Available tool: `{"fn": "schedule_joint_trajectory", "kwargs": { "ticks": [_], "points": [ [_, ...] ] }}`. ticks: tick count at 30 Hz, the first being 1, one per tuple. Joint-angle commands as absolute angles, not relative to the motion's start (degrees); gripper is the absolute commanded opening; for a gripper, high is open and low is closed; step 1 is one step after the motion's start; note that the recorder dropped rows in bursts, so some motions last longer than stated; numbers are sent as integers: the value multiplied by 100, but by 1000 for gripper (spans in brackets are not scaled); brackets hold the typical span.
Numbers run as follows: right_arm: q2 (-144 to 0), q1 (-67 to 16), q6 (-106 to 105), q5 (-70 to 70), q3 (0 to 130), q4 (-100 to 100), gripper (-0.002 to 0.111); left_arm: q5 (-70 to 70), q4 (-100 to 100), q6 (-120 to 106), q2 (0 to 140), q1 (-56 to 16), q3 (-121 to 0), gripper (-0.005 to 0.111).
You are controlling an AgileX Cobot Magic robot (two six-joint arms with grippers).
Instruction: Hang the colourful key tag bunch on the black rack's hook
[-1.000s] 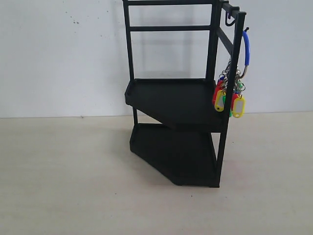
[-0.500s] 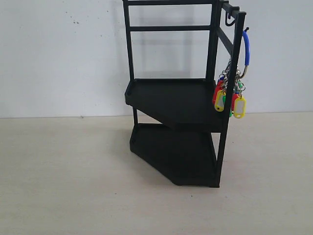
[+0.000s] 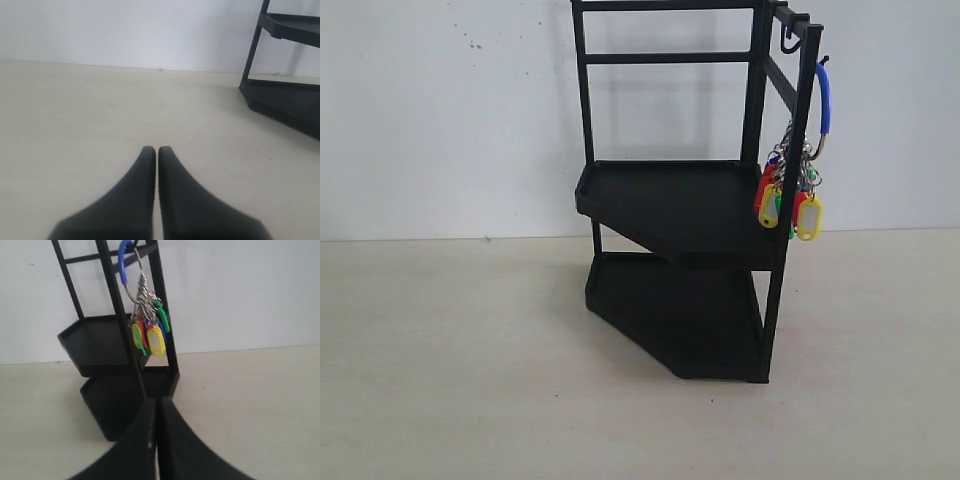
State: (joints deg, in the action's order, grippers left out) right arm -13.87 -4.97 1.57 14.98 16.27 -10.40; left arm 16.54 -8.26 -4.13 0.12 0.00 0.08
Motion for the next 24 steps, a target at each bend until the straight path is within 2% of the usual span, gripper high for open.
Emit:
{"fn": "schedule_joint_trajectory", "kwargs": {
  "ticks": [1, 8, 12, 24],
  "points": [
    [-944, -195, 64, 1570, 1080, -968, 0, 1631, -808, -433, 0, -6, 0, 4],
    [-163, -121, -76, 1445, 0, -949, 0, 1631, -808, -433, 0, -6, 0, 4],
    [0, -121, -76, 2021, 0, -811, 0, 1631, -808, -433, 0, -6, 0, 4],
    [0, -121, -184, 1983, 0, -769, 0, 1631, -808, -433, 0, -6, 0, 4]
  ]
}}
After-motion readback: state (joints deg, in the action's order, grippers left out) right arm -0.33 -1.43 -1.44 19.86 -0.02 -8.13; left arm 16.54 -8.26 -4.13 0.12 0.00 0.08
